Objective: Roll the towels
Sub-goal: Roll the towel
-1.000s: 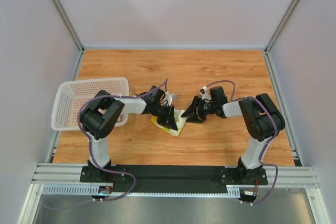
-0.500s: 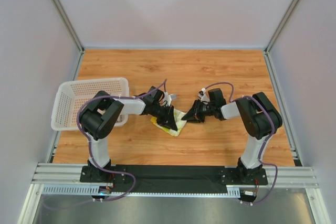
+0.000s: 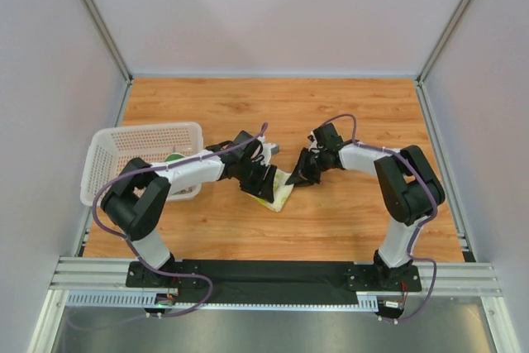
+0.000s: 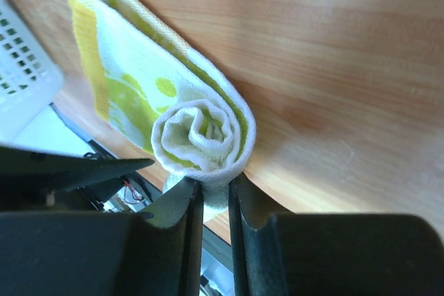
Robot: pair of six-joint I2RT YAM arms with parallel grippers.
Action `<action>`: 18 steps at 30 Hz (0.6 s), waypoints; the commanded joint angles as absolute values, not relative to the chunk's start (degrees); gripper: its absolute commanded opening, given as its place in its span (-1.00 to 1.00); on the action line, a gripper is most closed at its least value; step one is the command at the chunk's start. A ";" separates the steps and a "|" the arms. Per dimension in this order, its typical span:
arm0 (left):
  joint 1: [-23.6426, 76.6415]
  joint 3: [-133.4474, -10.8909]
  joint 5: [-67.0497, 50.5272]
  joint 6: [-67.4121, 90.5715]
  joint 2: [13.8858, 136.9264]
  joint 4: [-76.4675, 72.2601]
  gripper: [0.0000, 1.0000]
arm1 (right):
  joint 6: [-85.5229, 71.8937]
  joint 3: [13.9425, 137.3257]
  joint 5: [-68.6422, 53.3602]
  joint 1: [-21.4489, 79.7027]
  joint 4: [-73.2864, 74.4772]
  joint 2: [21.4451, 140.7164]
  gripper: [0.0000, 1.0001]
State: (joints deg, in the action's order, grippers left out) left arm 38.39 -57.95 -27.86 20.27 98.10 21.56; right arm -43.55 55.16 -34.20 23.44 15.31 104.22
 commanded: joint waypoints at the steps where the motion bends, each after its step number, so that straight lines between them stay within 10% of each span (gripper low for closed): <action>1: 42.08 -60.55 -18.47 15.91 93.35 26.36 0.14 | -41.22 58.97 -28.48 25.13 26.70 104.50 -0.83; 18: 56.95 -69.70 -0.88 12.13 98.26 30.41 0.15 | -41.75 69.70 -24.61 27.51 40.52 110.74 -0.86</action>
